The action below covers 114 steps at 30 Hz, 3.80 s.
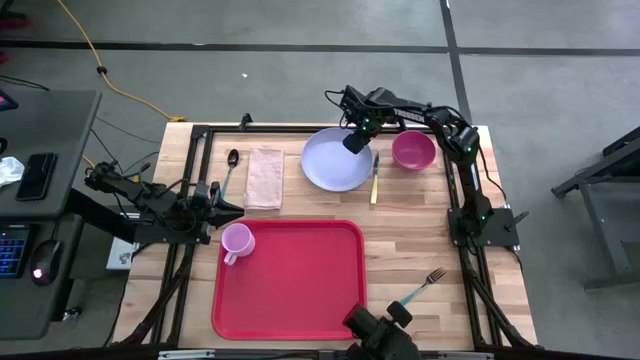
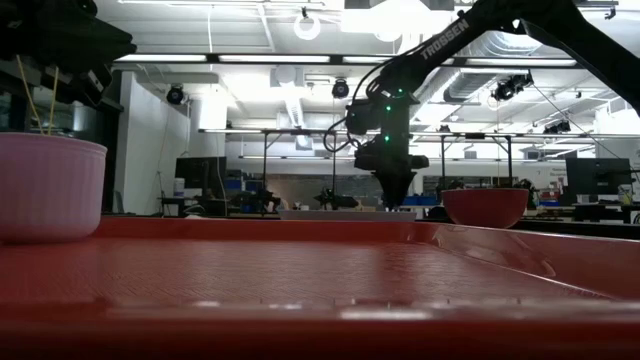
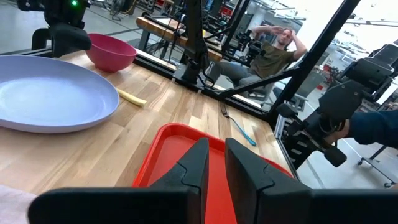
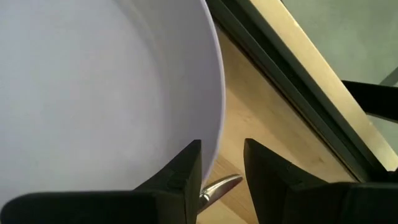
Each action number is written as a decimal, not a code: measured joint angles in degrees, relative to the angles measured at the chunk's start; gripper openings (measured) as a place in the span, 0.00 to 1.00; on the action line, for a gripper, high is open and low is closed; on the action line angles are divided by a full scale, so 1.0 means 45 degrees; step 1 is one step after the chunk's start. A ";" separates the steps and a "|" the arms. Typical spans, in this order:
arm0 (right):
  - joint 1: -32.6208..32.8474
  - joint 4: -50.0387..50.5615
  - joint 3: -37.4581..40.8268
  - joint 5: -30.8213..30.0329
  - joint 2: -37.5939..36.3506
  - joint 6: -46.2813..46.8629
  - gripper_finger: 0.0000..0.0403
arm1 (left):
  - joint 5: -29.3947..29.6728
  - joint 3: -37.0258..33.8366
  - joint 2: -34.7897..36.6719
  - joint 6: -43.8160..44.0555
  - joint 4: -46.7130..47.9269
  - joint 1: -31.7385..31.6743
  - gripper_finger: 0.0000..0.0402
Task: Set up tray
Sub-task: Put the blue plate on the bottom of the pink mug on the orange serving tray
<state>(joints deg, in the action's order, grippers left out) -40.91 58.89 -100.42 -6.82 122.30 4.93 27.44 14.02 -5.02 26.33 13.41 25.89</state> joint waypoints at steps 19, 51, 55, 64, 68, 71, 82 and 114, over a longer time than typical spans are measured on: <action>0.0045 -0.0317 0.0019 0.0171 0.1025 0.0222 0.24 | 0.0000 0.0005 0.0000 0.0214 0.0000 0.0000 0.21; 0.0049 -0.0625 -0.0014 0.0169 0.0955 0.1229 0.00 | 0.0121 0.0005 0.0000 0.0146 0.0532 0.0000 0.21; 0.0077 -0.0661 -0.0005 0.0206 0.0708 0.1261 0.00 | 0.0124 0.0005 0.0000 0.0294 0.0767 0.0000 0.21; 0.0097 -0.0661 0.0000 0.0689 0.0309 0.1519 0.00 | 0.0126 0.0010 0.0002 0.0301 0.0733 0.0000 0.21; 0.0102 -0.0670 -0.0003 0.0896 0.0231 0.1568 0.00 | 0.0126 0.0010 0.0005 0.0302 0.0729 0.0000 0.21; 0.0097 -0.0670 -0.0004 0.1313 0.0126 0.1591 0.00 | 0.0122 0.0010 0.0005 0.0306 0.0729 0.0000 0.21; 0.0015 -0.0557 -0.0002 0.2471 -0.0956 0.1841 0.00 | 0.0019 0.0010 0.0002 0.0314 0.0770 0.0000 0.21; 0.2888 0.1051 -0.0005 0.5311 -0.1472 0.2078 0.00 | -0.1593 0.0009 0.0000 -0.0092 0.0913 0.0005 0.21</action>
<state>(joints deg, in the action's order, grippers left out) -27.91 63.62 -100.44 17.08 115.68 14.29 20.27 14.06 -5.02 25.91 17.52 25.91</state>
